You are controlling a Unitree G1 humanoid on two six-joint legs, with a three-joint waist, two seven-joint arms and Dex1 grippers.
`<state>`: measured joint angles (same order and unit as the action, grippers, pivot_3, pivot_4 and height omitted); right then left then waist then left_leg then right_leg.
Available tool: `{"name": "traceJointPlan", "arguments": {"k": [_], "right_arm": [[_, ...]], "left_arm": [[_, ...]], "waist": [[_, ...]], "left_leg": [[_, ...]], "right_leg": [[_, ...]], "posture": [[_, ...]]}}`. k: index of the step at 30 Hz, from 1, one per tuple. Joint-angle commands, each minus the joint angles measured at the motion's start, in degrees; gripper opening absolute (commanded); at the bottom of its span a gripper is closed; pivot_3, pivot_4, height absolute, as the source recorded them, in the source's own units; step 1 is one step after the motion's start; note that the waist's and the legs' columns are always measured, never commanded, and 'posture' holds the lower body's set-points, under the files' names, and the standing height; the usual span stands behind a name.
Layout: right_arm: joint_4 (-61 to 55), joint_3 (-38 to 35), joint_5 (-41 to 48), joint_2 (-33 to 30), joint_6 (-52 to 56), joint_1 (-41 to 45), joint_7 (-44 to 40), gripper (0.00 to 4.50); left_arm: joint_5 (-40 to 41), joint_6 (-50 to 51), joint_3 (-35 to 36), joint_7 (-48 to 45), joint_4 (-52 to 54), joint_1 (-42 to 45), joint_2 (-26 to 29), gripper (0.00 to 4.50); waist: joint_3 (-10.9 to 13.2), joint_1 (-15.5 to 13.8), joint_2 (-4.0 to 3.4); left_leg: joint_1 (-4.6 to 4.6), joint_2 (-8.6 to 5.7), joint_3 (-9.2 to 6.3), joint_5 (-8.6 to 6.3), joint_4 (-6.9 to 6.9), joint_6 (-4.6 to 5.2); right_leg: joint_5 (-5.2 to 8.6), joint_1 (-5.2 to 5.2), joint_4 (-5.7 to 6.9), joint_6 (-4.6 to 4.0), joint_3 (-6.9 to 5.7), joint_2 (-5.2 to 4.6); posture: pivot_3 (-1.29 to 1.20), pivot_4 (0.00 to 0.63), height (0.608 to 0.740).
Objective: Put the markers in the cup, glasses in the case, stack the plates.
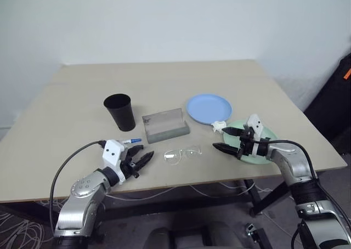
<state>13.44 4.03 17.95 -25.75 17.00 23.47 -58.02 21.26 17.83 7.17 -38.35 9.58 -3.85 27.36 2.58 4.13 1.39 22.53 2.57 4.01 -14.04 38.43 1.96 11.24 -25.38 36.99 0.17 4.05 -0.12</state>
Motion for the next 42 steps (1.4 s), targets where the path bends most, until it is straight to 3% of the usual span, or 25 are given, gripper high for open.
{"name": "traceJointPlan", "arguments": {"k": [1,14,26,35,42], "right_arm": [[-4.88,-2.46,0.69,-0.90,0.16,-1.44,2.31,4.50],[-14.08,-2.38,-0.42,-1.48,3.11,-7.99,9.67,4.50],[-18.56,0.40,-9.49,0.32,4.49,-9.32,22.50,4.50],[-27.20,3.32,-12.64,-0.56,12.09,-15.11,26.30,4.50],[-26.33,3.53,-14.70,-1.13,13.94,-14.91,28.44,4.50]], "left_arm": [[1.45,-0.09,0.92,-1.74,2.97,0.49,1.40,2.49],[3.24,0.64,0.11,-3.66,1.06,4.13,-0.10,2.49],[4.11,3.39,-8.54,-7.15,3.26,9.14,-3.93,2.49],[4.13,4.63,-12.53,-9.49,4.93,10.38,-4.03,2.49],[3.95,5.04,-14.30,-9.60,5.17,11.12,-4.63,2.49]], "waist": [[0.00,0.00,0.00],[0.00,0.01,-0.01],[0.00,0.02,0.00],[0.00,0.04,0.00],[0.01,0.03,0.00]], "left_leg": [[0.00,0.00,0.00,0.00,0.00,0.00],[-0.01,0.00,-0.01,-0.01,0.01,-0.01],[0.01,-0.01,-0.01,0.00,0.02,0.00],[0.01,-0.01,0.00,0.00,0.03,0.01],[0.00,-0.01,-0.05,0.00,0.13,0.00]], "right_leg": [[0.00,0.00,0.00,0.00,0.00,-0.01],[-0.01,0.00,0.00,-0.01,0.00,-0.01],[-0.01,0.00,0.00,-0.01,0.02,0.03],[0.00,0.00,-0.01,0.00,0.08,0.03],[0.00,0.04,0.01,0.00,0.05,0.03]], "posture": [[0.00,0.000,0.740],[0.00,0.000,0.740],[0.00,0.000,0.740],[0.00,0.000,0.740],[0.00,0.000,0.740]]}}
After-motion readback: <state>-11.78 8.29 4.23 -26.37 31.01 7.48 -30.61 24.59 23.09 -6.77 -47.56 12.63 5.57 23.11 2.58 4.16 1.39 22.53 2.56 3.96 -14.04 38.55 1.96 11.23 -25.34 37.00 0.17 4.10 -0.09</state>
